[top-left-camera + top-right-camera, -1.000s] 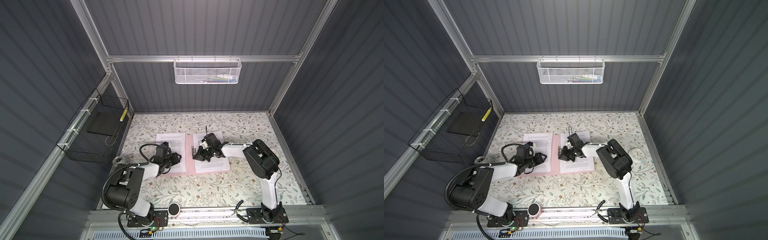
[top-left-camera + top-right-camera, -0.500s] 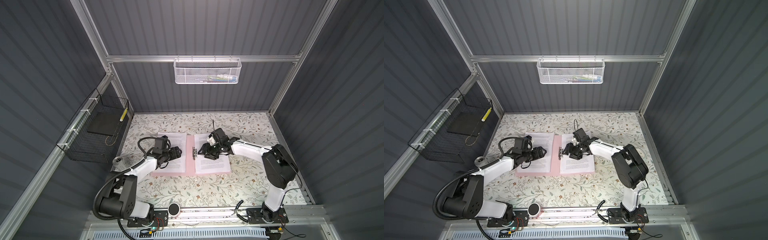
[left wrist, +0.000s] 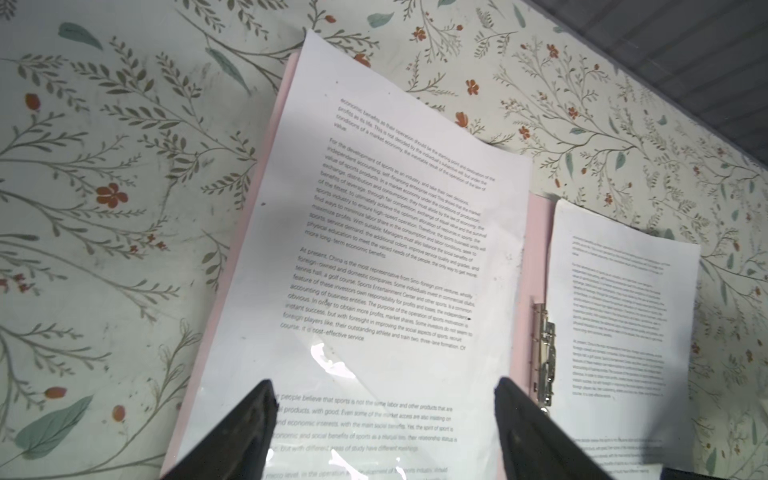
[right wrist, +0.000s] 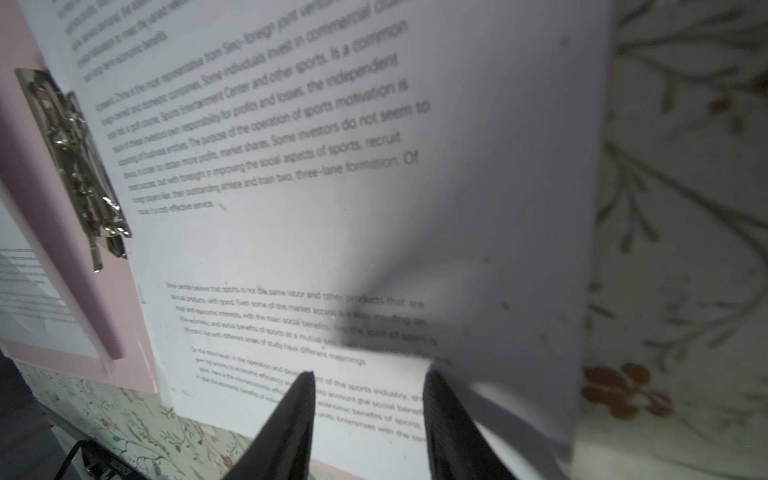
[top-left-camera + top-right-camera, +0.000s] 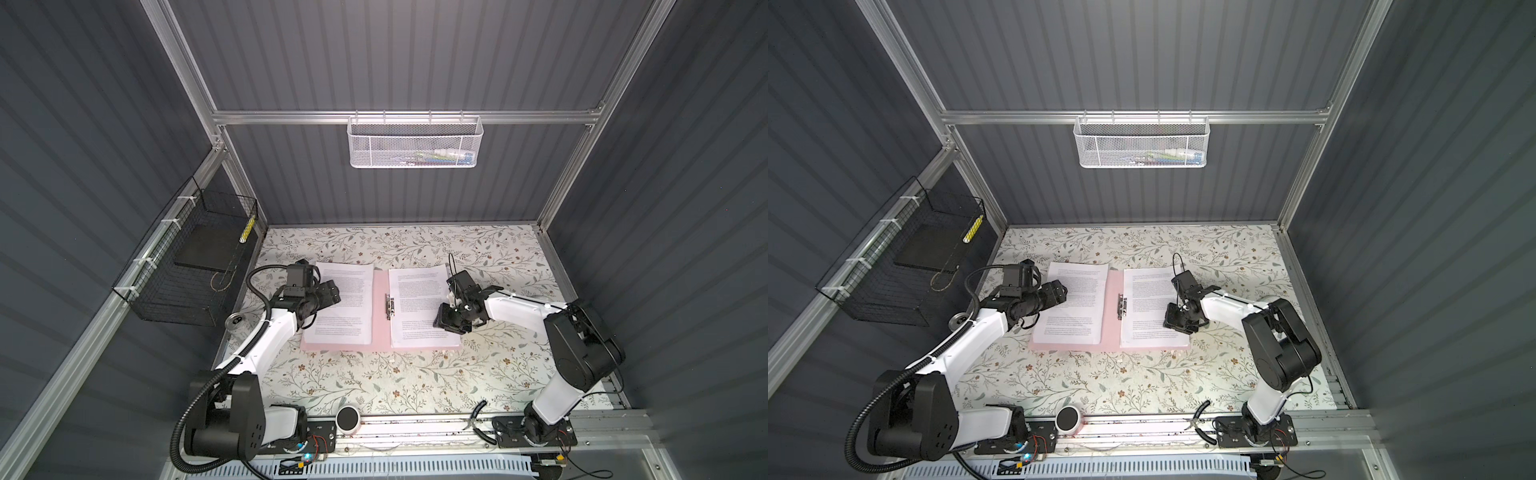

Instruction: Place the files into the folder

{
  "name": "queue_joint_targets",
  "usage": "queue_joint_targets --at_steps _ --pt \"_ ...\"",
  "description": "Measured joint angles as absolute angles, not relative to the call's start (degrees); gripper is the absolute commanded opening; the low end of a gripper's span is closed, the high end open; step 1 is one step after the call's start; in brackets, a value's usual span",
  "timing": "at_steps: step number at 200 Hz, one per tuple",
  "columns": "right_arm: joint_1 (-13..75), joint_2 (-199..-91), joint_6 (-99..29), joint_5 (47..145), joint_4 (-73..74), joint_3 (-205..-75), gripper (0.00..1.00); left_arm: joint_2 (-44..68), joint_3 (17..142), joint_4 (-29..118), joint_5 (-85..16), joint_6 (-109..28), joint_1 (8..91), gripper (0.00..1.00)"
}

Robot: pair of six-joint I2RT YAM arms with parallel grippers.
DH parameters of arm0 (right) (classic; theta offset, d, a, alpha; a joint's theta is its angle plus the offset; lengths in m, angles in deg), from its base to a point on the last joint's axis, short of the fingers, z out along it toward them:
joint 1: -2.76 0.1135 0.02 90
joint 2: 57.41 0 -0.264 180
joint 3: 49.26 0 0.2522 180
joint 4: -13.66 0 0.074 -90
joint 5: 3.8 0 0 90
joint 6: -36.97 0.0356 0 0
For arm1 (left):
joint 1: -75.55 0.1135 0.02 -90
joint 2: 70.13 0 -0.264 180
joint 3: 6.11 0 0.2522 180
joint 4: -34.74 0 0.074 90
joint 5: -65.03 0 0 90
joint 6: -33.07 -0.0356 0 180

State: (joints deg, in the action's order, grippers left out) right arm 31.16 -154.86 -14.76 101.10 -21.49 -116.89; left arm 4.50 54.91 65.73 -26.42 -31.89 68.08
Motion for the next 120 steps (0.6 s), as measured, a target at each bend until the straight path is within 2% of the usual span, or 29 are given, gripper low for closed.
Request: queue_joint_targets --at_steps 65,120 --pt "28.9 -154.9 -16.3 103.2 -16.1 -114.7 0.44 0.6 54.1 69.5 -20.6 -31.5 69.8 0.94" --pt "27.2 -156.6 -16.7 108.1 -8.5 -113.2 0.43 0.6 50.5 68.5 -19.6 -30.7 72.9 0.96"
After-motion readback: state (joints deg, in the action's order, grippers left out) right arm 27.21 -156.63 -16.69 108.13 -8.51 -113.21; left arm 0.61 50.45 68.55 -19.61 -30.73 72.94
